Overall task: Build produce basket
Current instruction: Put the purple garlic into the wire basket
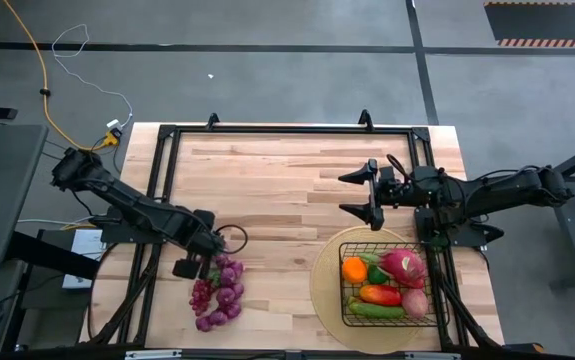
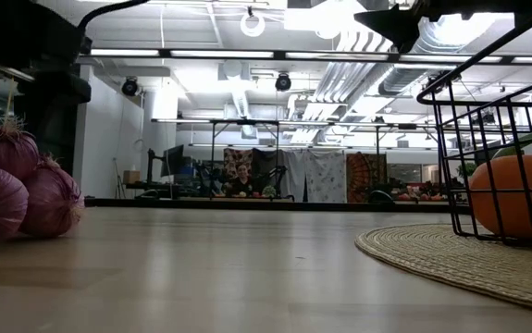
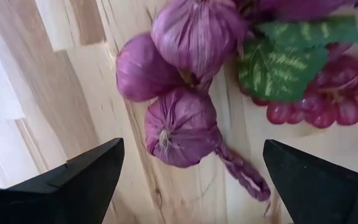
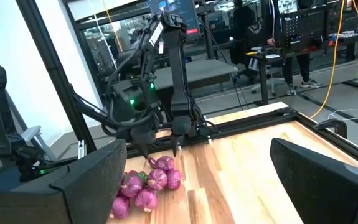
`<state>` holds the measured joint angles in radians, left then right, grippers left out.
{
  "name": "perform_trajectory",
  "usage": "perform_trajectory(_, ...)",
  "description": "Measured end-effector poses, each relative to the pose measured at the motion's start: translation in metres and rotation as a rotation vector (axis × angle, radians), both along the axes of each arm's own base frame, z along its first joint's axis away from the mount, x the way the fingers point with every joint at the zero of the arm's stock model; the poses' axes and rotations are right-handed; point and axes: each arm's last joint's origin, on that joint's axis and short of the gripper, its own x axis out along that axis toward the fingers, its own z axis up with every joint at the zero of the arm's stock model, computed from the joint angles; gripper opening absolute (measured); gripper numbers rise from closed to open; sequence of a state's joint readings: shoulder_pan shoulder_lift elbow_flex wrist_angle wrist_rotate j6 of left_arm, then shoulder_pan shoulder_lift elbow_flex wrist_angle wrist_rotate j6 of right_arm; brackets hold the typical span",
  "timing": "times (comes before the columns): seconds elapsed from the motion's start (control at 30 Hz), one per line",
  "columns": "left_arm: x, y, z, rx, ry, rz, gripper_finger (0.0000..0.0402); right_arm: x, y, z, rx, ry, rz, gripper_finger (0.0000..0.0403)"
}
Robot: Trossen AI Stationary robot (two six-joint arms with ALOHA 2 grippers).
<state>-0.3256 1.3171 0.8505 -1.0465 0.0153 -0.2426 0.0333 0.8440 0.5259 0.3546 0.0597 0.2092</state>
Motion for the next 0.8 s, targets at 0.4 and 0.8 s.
perform_trajectory(0.4, -0.012, 0.003, -0.017, -0.006, 0.148, 0.069, 0.0372, 0.0, 0.0, -0.003, -0.001, 0.026, 0.0, 0.0385)
perform_trajectory(0.8, -0.01, 0.001, -0.046, -0.08, 0.027, 0.107, 0.0371, 0.0, 0.0, -0.004, 0.051, 0.035, 0.0, 0.0385)
